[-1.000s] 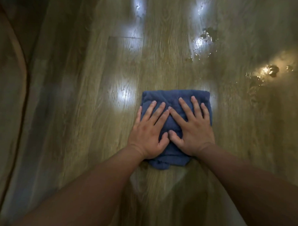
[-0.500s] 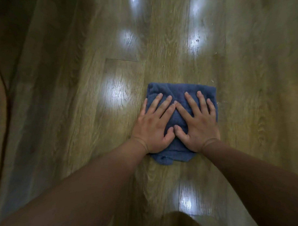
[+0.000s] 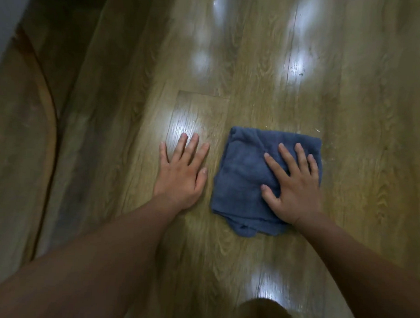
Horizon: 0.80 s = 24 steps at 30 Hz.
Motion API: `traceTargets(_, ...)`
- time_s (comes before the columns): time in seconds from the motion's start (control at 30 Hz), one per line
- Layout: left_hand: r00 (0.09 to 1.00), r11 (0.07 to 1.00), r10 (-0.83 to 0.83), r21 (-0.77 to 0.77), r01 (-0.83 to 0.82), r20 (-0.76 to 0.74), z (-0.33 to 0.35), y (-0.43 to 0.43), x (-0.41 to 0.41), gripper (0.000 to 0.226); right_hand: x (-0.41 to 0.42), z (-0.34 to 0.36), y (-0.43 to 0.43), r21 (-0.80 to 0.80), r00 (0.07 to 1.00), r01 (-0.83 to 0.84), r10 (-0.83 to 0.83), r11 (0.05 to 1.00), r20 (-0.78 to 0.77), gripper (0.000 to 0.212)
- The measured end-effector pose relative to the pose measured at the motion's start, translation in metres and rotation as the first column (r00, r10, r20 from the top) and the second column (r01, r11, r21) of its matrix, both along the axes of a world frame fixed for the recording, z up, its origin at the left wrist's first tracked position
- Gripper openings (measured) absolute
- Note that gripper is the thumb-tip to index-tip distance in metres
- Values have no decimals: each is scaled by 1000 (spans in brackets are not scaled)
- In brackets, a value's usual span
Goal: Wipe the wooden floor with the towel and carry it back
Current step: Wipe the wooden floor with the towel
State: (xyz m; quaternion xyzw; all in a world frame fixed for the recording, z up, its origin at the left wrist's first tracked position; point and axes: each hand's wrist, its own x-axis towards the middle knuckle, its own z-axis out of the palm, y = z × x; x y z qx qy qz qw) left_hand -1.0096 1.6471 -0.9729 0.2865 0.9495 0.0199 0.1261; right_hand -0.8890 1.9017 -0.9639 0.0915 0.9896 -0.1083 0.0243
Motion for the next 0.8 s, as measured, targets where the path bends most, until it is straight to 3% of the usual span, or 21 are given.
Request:
traceTargets(0.07, 1000, 1000, 1, -14, -1, 7, -4, 3, -2, 63, 1, 0, -22, -75, 997, 61, -64, 995, -39, 78)
traceTargets(0.2, 1000, 1000, 4, -7, -4, -7, -2, 2, -2, 64, -2, -9, -54, 32, 997, -10, 13, 999, -73, 79)
traceTargets(0.37, 1000, 1000, 2, 7, -2, 6, -2, 3, -4, 64, -68, -11, -6, 44, 998, -14, 17, 999, -59, 78)
traceTargets(0.57, 1000, 1000, -11, -3, 11, -7, -3, 1, -2, 64, -169, -4, 41, 60, 995, 78, -82, 995, 64, 88)
traceTargets(0.8, 1000, 1000, -8, -4, 8, 11, -1, 2, -4, 64, -98, 1, -6, -53, 987, 147, -150, 988, -64, 69)
